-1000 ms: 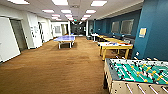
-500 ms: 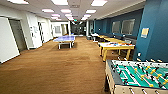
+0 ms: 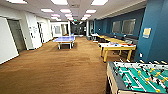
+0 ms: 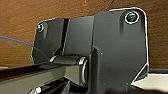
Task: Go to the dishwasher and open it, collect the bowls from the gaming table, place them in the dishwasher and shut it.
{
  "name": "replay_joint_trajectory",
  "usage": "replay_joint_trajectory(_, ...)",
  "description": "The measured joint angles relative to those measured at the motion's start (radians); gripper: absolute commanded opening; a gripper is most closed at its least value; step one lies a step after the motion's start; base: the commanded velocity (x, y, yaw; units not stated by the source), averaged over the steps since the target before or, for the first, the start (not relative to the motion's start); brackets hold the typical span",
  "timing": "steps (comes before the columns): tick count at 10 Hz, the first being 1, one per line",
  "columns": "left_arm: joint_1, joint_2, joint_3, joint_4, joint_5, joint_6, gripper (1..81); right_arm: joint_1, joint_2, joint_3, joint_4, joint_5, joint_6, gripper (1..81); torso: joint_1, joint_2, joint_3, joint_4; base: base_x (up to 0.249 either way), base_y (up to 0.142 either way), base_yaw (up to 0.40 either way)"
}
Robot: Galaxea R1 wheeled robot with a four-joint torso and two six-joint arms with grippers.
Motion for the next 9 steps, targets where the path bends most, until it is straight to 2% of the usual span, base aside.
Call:
replay_joint_trajectory(1, 0.000, -0.003, 0.001, 0.000, 0.001, 0.000, 81.1, 0.000, 0.002, 0.000, -0.001, 0.000, 0.000, 81.1, 0.000, 0.000, 0.000, 0.000, 0.166, 0.071, 0.000)
replay_joint_trajectory(9, 0.000, -0.008, -0.001, 0.000, 0.001, 0.000, 81.1, 0.000, 0.007, 0.000, -0.001, 0.000, 0.000, 81.1, 0.000, 0.000, 0.000, 0.000, 0.178, 0.000, 0.000)
